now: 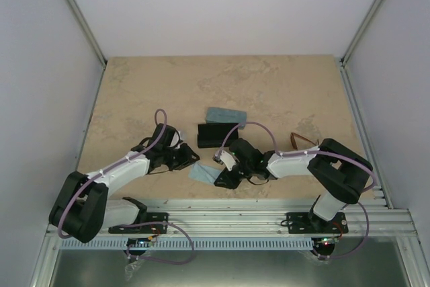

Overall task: Organize the sunglasses
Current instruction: Fold the glasses cleaning cloth at the center of the board.

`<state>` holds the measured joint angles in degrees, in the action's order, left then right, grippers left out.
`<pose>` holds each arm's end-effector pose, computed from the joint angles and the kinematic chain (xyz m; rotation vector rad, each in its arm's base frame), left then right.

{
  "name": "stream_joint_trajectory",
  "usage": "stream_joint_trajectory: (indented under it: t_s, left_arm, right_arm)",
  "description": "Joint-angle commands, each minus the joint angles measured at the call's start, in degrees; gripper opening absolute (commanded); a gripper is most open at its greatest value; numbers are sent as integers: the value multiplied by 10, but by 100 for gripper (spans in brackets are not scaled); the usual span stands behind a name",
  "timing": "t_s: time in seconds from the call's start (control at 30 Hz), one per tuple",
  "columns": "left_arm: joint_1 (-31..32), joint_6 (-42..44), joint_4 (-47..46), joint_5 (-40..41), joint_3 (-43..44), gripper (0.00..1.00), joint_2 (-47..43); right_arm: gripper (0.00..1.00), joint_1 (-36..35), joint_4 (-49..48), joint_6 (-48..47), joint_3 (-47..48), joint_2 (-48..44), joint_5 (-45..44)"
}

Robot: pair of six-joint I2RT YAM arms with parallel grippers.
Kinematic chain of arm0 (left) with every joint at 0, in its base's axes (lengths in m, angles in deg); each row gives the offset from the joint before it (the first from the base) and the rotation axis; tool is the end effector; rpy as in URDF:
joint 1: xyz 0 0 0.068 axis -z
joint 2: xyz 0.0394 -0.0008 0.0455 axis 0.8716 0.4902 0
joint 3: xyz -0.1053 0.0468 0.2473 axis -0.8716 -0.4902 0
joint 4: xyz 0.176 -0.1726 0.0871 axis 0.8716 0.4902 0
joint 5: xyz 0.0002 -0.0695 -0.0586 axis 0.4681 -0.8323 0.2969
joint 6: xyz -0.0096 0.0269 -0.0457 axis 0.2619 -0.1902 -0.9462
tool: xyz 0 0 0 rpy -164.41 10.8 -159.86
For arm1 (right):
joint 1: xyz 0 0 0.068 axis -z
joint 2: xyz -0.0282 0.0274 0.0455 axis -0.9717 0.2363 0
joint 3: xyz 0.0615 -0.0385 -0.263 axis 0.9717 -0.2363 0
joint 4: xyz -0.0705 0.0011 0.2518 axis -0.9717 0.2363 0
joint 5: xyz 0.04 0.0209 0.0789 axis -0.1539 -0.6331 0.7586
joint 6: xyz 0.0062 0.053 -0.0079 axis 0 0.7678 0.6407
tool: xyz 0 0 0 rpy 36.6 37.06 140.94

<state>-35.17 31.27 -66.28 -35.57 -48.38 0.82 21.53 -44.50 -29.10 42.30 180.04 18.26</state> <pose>0.1837 -0.1059 0.1528 -0.3031 2.7392 -1.0504 0.1520 0.2450 0.1170 -1.0717 2.4847 1.0972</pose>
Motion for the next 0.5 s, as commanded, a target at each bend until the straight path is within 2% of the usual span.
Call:
stream_joint_trajectory:
  t_s: [0.0, 0.23, 0.33, 0.47]
  left_arm:
    - [-1, -9, -32, -22, 14, 25, 5]
    - [-1, -14, -35, -24, 9, 24, 2]
    - [-1, -15, -33, -22, 4, 25, -2]
    - [-1, -17, -33, -21, -7, 23, 0]
  right_arm:
    - [20, -11, -2, -7, 0, -5, 5]
    - [10, -22, 10, -16, 12, 18, 11]
    - [10, -23, 13, -10, 5, 10, 7]
    - [16, -23, 11, 9, -6, -23, -19]
